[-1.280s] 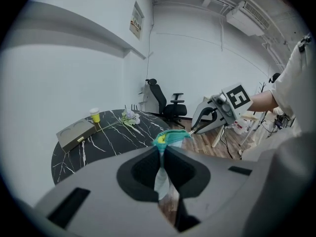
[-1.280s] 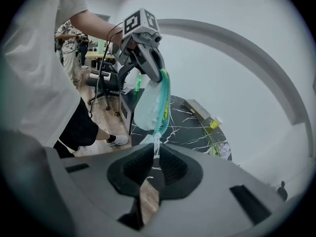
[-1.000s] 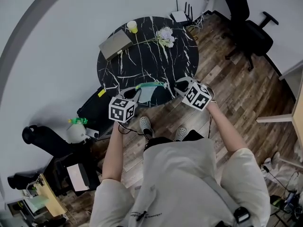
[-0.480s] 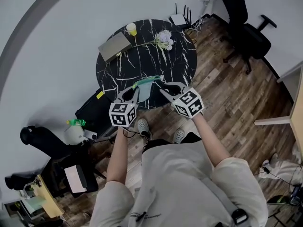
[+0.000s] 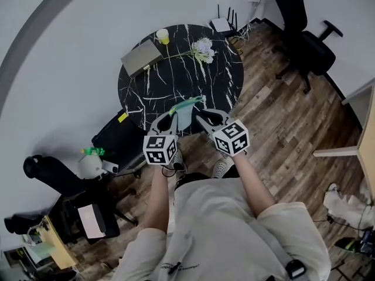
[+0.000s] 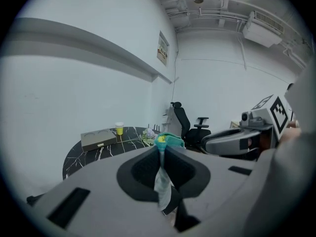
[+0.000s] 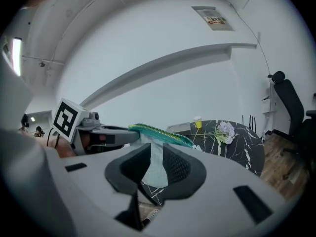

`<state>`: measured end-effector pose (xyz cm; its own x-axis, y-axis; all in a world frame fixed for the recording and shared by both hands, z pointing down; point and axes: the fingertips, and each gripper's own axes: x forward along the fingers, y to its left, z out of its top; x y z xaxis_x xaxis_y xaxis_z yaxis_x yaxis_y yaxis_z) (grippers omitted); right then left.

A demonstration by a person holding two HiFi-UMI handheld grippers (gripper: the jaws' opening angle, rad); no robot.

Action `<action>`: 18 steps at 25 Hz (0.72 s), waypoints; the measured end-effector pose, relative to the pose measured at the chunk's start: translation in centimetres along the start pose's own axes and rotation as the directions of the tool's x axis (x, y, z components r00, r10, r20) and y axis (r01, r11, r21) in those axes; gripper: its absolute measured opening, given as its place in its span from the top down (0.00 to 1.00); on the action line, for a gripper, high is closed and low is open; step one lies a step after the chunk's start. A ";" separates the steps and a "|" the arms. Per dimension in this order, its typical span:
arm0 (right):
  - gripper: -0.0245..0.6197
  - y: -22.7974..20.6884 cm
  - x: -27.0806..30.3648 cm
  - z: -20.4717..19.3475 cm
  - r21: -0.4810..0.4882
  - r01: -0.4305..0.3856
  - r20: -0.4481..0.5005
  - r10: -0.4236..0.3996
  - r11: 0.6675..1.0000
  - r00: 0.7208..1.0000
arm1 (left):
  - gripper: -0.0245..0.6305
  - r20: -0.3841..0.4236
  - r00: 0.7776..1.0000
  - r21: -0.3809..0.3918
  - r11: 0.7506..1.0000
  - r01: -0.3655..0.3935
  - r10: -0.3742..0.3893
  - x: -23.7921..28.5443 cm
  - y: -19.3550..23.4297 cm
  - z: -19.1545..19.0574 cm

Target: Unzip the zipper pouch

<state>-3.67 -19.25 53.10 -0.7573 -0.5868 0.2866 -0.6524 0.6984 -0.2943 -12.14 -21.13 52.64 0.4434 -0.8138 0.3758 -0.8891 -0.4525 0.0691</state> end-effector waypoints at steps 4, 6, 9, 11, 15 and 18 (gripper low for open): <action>0.84 -0.5 -1.3 -0.3 0.012 0.047 0.019 -0.047 0.999 0.999 | 0.90 0.024 0.999 0.011 0.999 -0.030 0.030 -0.7 -0.1 -0.2; 0.84 -0.8 -1.8 -0.9 0.032 0.068 0.026 -0.068 0.997 0.997 | 0.90 0.026 0.999 0.007 0.999 -0.047 0.047 -1.0 0.1 -0.3; 0.84 -1.0 -1.7 -1.8 0.032 0.080 0.009 -0.080 0.996 0.997 | 0.90 0.028 0.997 0.005 0.997 -0.076 0.076 -1.4 0.7 -0.3; 0.84 -1.0 -1.7 -2.2 0.033 0.081 0.003 -0.081 0.996 0.997 | 0.90 0.040 0.995 -0.019 0.995 -0.095 0.096 -1.8 1.0 -0.3; 0.84 -0.9 -2.2 -2.1 0.025 0.080 0.016 -0.081 0.996 0.997 | 0.90 0.074 0.993 -0.085 0.992 -0.090 0.097 -2.3 0.6 -0.6; 0.88 -0.5 -2.6 -2.1 0.022 0.072 0.031 -0.073 0.997 0.997 | 0.90 0.083 0.993 -0.116 0.991 -0.070 0.080 -2.6 0.3 -0.9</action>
<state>-1.31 -17.24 54.44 -0.7084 -0.6483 0.2790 -0.7057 0.6452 -0.2927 -13.66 -18.80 52.49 0.3786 -0.8749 0.3021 -0.9252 -0.3488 0.1491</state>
